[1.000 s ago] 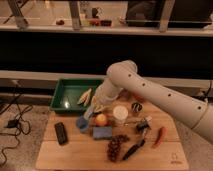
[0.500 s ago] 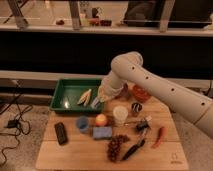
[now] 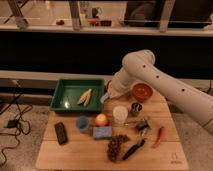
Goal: Wipe red bowl with towel
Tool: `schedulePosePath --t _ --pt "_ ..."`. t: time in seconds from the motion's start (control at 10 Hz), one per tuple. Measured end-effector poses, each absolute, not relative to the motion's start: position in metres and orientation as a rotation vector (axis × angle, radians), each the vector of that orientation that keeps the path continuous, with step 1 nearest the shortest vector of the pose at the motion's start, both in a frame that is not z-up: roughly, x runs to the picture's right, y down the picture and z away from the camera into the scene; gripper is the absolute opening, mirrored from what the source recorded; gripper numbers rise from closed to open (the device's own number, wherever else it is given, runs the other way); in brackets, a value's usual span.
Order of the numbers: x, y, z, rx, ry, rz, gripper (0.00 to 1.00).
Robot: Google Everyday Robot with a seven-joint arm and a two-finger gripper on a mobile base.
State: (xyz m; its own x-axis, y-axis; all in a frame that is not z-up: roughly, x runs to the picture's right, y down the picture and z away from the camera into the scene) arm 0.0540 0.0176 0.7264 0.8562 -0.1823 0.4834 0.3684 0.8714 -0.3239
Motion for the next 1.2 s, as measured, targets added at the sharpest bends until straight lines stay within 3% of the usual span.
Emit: schedulePosePath --t 0.5,1.2 --pt "0.112 -0.023 0.777 -0.429 -0.377 -0.223 0.20" --pt "0.116 -0.026 0.781 -0.430 -0.372 -0.212 0.20"
